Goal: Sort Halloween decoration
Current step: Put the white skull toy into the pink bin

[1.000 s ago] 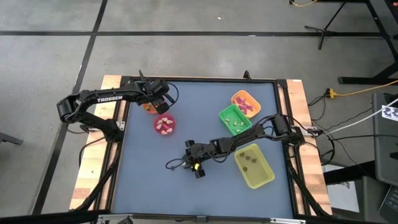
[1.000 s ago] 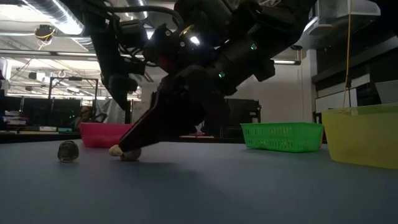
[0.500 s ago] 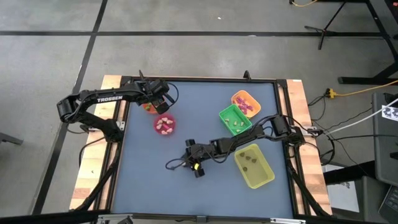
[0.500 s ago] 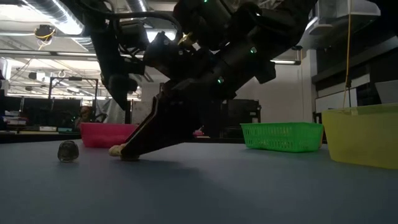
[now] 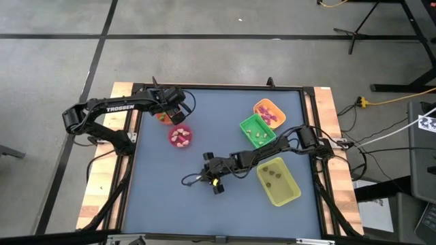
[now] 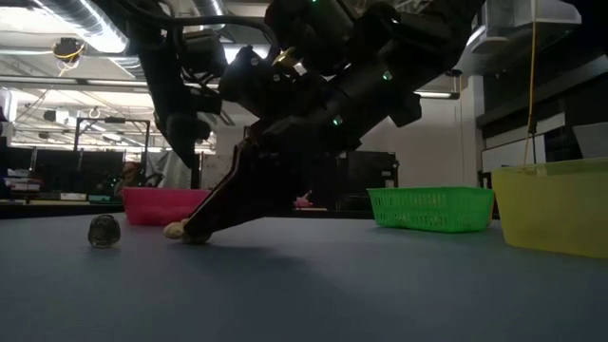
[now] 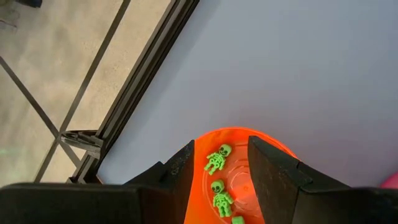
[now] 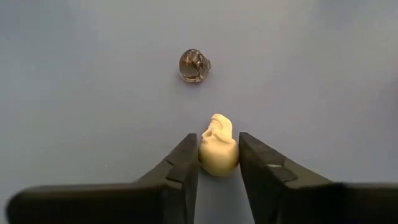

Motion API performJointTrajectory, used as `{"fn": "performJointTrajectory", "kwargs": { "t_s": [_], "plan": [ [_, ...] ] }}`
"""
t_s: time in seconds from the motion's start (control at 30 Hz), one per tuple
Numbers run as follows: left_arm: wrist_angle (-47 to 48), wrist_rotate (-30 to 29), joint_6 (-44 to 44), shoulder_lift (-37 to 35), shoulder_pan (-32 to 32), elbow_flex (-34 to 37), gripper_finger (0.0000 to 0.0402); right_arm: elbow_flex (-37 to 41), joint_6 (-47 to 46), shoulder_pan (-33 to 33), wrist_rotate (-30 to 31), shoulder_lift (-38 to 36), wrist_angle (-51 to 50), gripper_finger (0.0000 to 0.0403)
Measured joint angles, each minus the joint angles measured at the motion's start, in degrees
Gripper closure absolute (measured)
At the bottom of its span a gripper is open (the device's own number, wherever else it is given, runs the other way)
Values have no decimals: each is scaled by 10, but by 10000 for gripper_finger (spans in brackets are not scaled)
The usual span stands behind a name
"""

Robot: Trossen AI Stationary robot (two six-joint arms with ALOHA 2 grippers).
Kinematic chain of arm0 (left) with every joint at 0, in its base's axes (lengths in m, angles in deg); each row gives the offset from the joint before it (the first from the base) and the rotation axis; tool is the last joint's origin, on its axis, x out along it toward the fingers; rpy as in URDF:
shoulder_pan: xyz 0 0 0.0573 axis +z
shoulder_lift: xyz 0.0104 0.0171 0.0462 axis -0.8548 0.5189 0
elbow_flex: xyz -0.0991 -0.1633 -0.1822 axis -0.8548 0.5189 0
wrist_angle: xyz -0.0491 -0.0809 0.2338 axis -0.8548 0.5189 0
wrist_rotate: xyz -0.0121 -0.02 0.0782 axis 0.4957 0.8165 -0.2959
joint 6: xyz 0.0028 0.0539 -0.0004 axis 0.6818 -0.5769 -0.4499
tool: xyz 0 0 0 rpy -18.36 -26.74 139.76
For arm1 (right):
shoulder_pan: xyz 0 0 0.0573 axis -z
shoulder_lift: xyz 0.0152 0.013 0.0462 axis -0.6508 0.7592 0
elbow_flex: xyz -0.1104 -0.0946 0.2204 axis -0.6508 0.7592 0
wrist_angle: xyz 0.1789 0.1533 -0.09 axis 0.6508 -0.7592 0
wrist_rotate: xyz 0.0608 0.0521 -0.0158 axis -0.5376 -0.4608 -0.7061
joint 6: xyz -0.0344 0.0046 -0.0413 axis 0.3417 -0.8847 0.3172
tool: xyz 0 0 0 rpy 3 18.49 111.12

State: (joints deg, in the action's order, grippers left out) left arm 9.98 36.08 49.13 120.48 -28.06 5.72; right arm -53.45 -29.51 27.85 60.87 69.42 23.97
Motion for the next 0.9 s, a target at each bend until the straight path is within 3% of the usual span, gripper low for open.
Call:
{"fn": "performJointTrajectory", "kwargs": {
  "t_s": [0.2,0.9],
  "plan": [
    [0,0,0,0,0,0,268,0,0,0,0,0,4,330],
    [0,0,0,0,0,0,268,-1,0,0,-1,-1,2,328]
  ]
}}
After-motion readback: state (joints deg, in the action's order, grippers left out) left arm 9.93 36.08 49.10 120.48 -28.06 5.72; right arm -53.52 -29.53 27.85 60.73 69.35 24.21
